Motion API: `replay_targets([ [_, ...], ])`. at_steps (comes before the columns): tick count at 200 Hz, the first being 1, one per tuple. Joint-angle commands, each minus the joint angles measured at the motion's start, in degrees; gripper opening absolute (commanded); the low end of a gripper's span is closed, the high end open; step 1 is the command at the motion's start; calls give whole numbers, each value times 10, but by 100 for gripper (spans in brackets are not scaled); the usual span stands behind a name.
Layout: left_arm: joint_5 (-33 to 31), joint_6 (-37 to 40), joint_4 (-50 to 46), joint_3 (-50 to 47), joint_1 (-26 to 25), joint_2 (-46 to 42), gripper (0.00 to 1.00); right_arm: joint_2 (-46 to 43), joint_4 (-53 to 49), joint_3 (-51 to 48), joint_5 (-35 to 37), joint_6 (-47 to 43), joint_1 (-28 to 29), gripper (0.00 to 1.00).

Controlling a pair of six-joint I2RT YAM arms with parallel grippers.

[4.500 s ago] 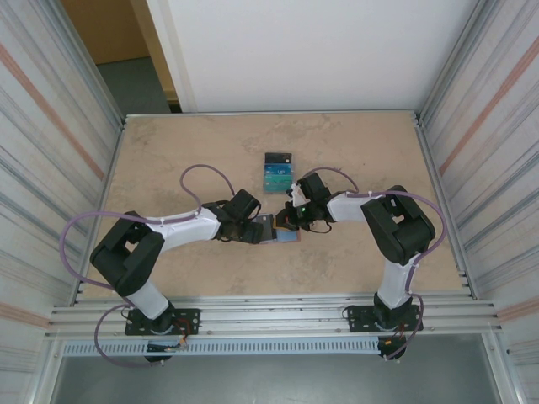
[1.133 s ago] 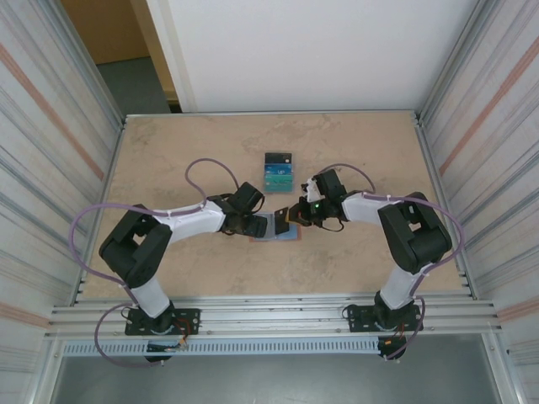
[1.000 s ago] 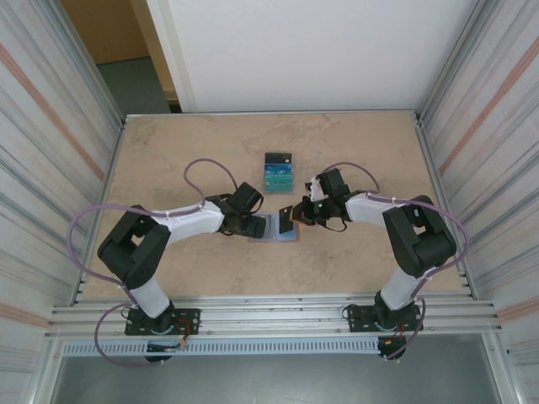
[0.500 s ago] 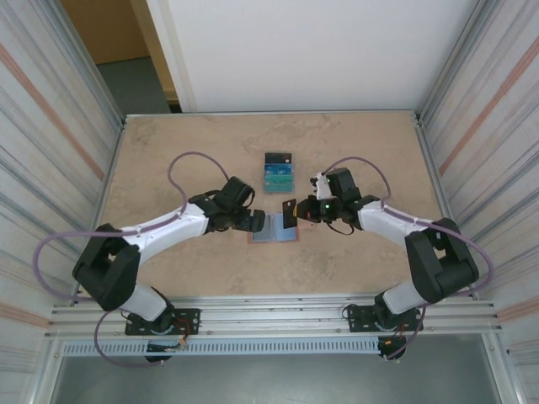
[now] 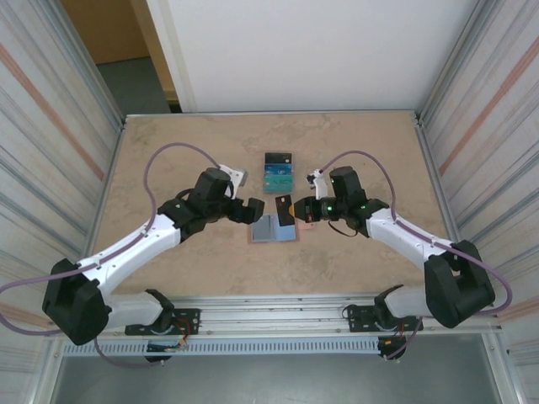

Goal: Take the credit cards out of the card holder

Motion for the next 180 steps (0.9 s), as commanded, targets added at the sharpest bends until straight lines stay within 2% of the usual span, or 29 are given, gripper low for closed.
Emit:
replay_targets([
  [1, 98, 138, 22, 16, 5, -10, 99, -24, -58, 45, -3, -88, 27, 0],
  [32, 161, 234, 9, 38, 15, 8, 93, -34, -100, 73, -7, -147, 49, 0],
  [49, 210, 255, 7, 47, 32, 20, 87, -42, -114, 80, -14, -163, 51, 0],
  [82, 313, 298, 2, 57, 42, 33, 83, -45, -136, 91, -38, -187, 54, 0],
  [108, 338, 315, -22, 76, 42, 54, 79, -42, -151, 102, -61, -208, 55, 0],
  [121, 355, 323, -38, 88, 42, 66, 70, -39, -157, 109, -70, -218, 55, 0],
  [150, 383, 327, -49, 98, 42, 82, 44, -31, -172, 125, -72, -234, 55, 0],
  [180, 397, 327, -52, 97, 41, 87, 32, -25, -179, 134, -75, -244, 54, 0],
])
